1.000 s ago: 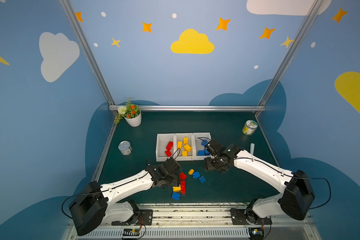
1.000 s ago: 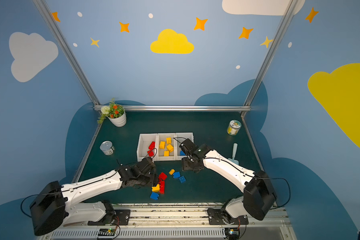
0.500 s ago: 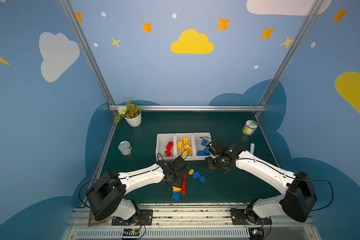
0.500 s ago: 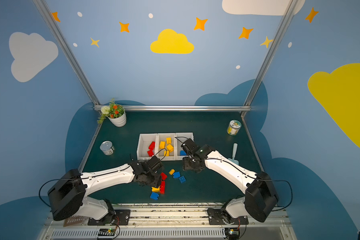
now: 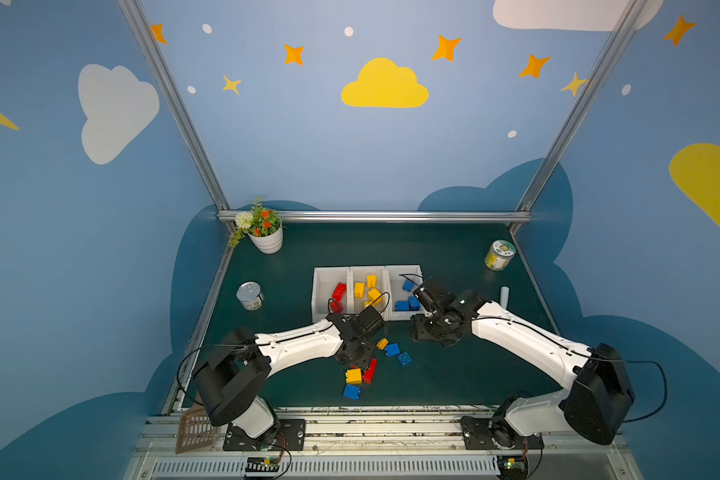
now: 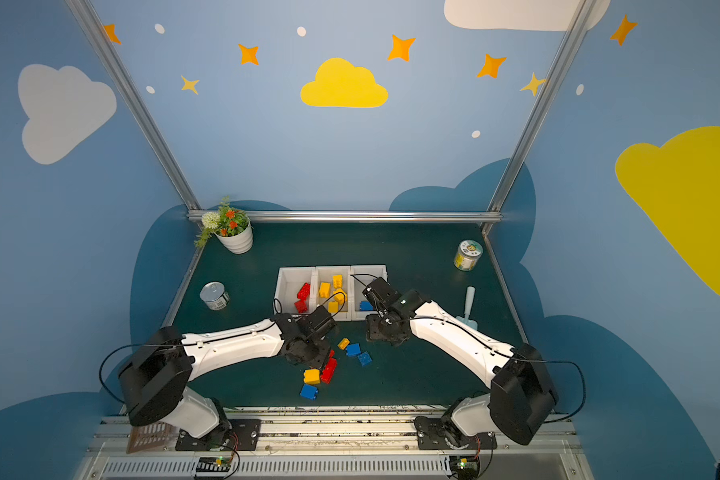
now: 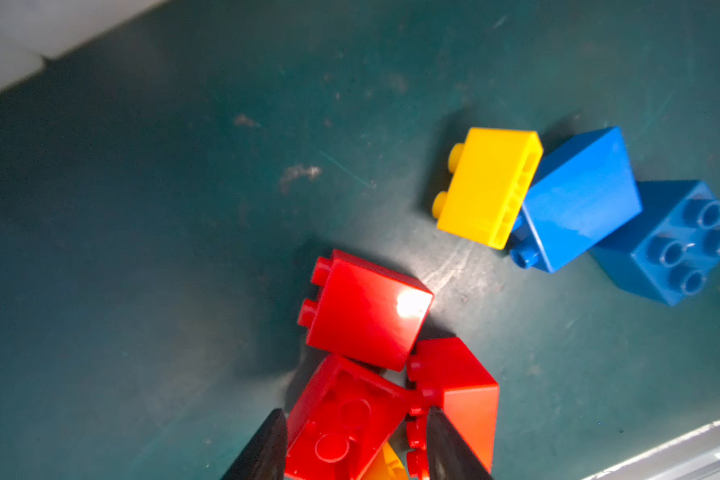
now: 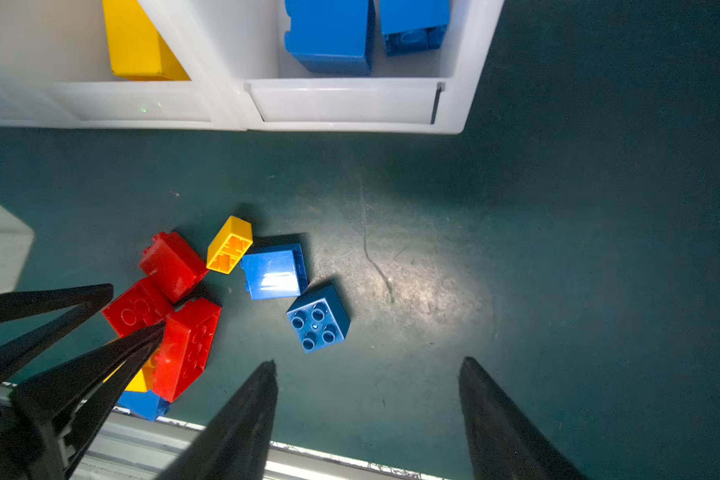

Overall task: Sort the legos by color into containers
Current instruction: 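Lower the left gripper onto a red brick and grasp it, then carry the red brick into the compartment nearest the left arm and release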

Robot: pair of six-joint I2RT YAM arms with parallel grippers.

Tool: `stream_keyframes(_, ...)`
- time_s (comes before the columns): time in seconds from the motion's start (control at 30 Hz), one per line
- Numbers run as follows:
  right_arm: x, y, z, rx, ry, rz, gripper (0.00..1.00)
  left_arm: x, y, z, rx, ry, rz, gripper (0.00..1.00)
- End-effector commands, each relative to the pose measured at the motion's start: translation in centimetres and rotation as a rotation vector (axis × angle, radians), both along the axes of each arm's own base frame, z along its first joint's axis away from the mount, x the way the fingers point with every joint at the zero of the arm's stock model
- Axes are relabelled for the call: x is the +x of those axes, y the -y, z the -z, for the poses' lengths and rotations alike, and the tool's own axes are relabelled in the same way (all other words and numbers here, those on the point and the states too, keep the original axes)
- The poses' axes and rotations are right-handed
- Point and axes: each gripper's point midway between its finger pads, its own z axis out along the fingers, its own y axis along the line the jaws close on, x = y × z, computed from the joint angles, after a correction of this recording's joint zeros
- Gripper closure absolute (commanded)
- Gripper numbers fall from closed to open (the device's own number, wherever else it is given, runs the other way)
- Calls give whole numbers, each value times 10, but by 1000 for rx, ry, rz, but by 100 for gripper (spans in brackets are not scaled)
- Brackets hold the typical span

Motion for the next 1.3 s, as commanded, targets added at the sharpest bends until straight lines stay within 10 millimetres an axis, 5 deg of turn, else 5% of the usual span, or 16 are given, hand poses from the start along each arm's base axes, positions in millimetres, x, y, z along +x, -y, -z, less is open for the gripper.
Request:
stream_keyframes(0.0,-3,5,-2,8,5,12,30,-8,-24,19,126,-27,13,46)
stream_keyframes(0.3,-2,4,-1,10,3,14,30,-10,-30,0,78,16,-8,46)
stream_keyframes(0.5,-2,2,5,15,-12,15,31,-11,-25,7,80,-10,6,47)
stream_keyframes(0.93,-3,6,0,11,1,19,34,0,-13,17,56,-19,-25,70)
stream_keyframes(1.07,-3,8,-3,9,9,17,35,11,-17,0,3,15,-77,71)
stream_keyframes(1.27,-1,9,-7,6,17,14,35,60,-50,-59,-105,168,-237,71)
